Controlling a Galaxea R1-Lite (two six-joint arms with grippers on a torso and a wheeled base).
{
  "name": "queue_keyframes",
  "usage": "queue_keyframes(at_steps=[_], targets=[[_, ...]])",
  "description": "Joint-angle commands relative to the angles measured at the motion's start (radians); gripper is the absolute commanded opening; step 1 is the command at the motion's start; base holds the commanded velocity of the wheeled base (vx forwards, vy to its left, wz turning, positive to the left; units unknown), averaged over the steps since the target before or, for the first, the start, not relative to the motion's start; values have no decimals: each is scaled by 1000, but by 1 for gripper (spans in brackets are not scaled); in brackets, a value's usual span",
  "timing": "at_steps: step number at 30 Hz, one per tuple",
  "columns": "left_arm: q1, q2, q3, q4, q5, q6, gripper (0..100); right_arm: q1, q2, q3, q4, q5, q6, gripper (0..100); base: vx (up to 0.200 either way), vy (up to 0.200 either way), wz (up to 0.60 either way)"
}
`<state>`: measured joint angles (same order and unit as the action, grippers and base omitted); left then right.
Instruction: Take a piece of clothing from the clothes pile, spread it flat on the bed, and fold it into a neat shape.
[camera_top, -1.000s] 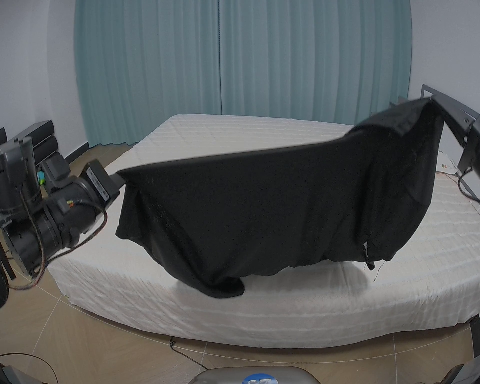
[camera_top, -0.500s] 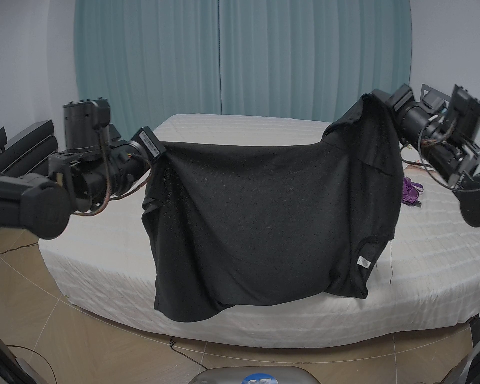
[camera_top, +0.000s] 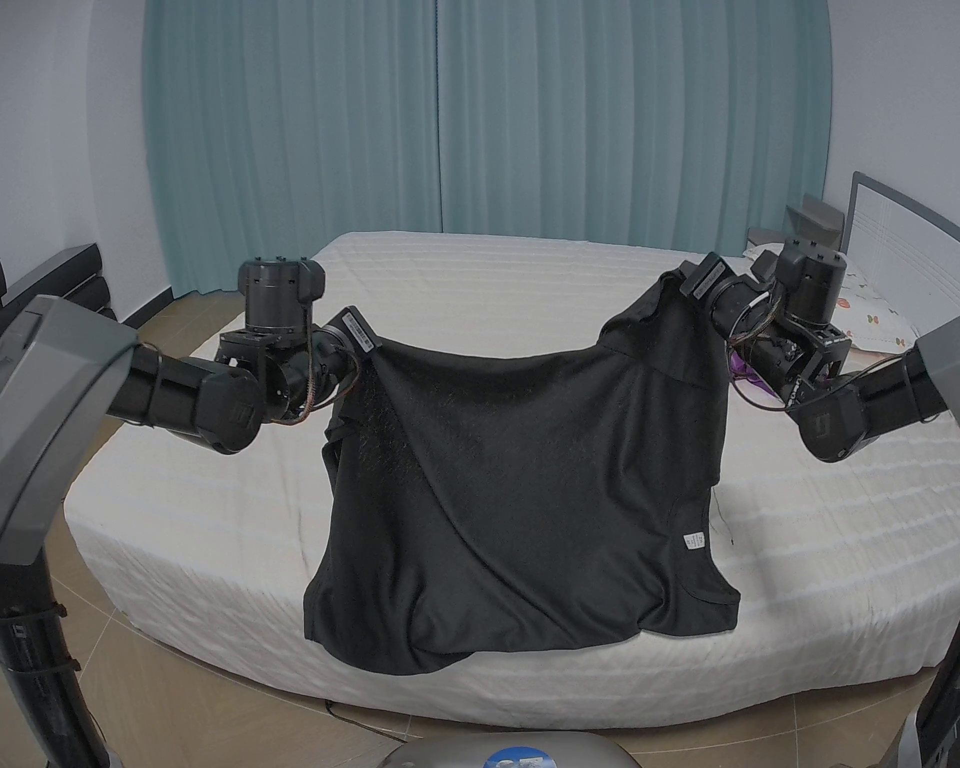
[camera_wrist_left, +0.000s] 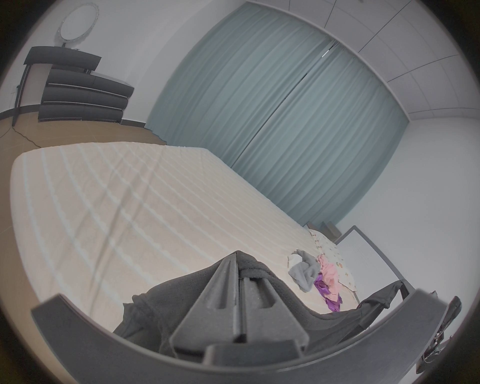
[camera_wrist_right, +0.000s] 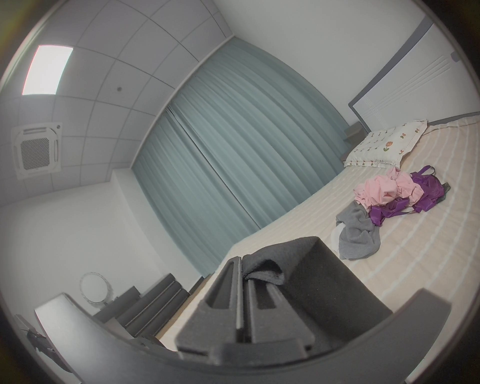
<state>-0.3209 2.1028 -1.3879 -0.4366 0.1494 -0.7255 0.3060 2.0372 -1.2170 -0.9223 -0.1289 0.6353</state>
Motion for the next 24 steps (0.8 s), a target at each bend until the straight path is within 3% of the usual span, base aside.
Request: queue_keyframes(at_steps=[1,3,14,18,24], targets=[[13,151,-76,1,1,0,0,-7,143,-18,-6,-12,-5,0,200,0,0],[17,171,-89,-1,-2,-2,0,-7,178,-36,-20,-17,-5,0,200,0,0],[23,287,-194,-76,4,-15,0,-8,314,-151,-35,-95,-3,0,0,0,0],[22,293,-269,-85,3,-14,0,-30,334,-217,-35,-163,-3,0,0,0,0],[20,318,-281,-82,-1,-8,0,-36,374,-223,-33,-159,-6,0,0,0,0]])
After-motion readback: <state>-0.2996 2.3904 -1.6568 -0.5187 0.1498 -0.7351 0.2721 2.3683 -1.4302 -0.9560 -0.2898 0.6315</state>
